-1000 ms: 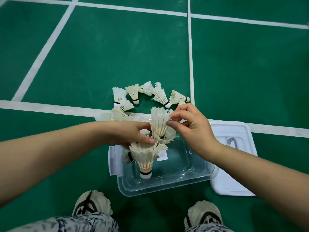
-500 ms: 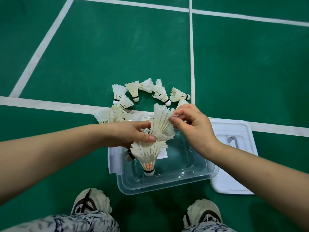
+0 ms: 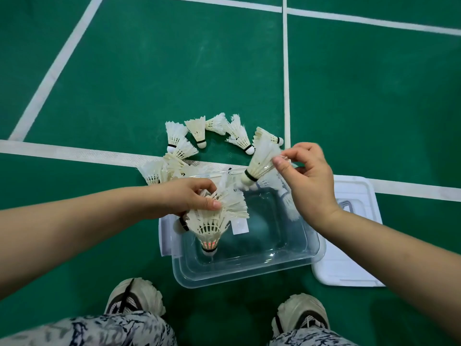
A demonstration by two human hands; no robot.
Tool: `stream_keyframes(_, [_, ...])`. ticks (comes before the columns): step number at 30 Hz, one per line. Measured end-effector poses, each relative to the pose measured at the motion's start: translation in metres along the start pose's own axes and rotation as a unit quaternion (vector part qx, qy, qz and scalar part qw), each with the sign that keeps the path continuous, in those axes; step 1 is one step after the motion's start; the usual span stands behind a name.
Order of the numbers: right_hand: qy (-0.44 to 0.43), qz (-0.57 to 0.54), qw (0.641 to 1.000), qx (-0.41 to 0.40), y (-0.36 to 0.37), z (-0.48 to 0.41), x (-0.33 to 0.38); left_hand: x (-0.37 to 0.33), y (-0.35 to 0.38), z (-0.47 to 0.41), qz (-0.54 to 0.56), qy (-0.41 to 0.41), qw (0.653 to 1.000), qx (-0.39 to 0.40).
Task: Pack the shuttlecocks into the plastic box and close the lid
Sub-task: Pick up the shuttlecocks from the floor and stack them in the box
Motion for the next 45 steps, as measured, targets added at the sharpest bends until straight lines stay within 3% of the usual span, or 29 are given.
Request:
stream_keyframes(3, [0.017,0.100,0.995,0.001,-0.005,-0.002,-0.010,0.005,-0.005,-0.001,0.014,-0.004,0.999,-0.029])
stream_keyframes(9, [0.074,0.195,0.974,0.088,0.006,0.004,-0.033,0.005,-0.008,-0.002,-0.006,-0.004,0.997,-0.074])
stream_keyframes(15, [0.113,0.379,0.905,0.159,0.018,0.009,-0.047,0.001,-0.008,-0.001,-0.054,-0.003,0.994,-0.097])
stream_keyframes(20, [0.123,0.440,0.857,0.237,0.034,0.004,-0.061,0.002,-0.009,-0.002,-0.082,-0.005,0.991,-0.109])
stream_keyframes(30, [0.217,0.334,0.861,0.316,0.050,-0.003,-0.093,0.006,-0.006,-0.008,-0.076,-0.016,0.992,-0.098])
stream_keyframes(37, [0.268,0.301,0.836,0.373,0.065,-0.003,-0.109,0.005,-0.003,-0.011,-0.106,-0.012,0.989,-0.098])
stream_keyframes(45, [0.302,0.269,0.850,0.337,0.058,0.002,-0.113,0.010,-0.003,-0.014,-0.109,-0.011,0.990,-0.084])
Point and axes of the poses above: each hand's wrist, its own z-axis away from the middle knuckle, its own y-axis out of the palm, x = y × z, the point moved 5 cm from there along -z, towards the middle knuckle, and after that the axes turned 15 degrees about x, right-handed, at the moved point
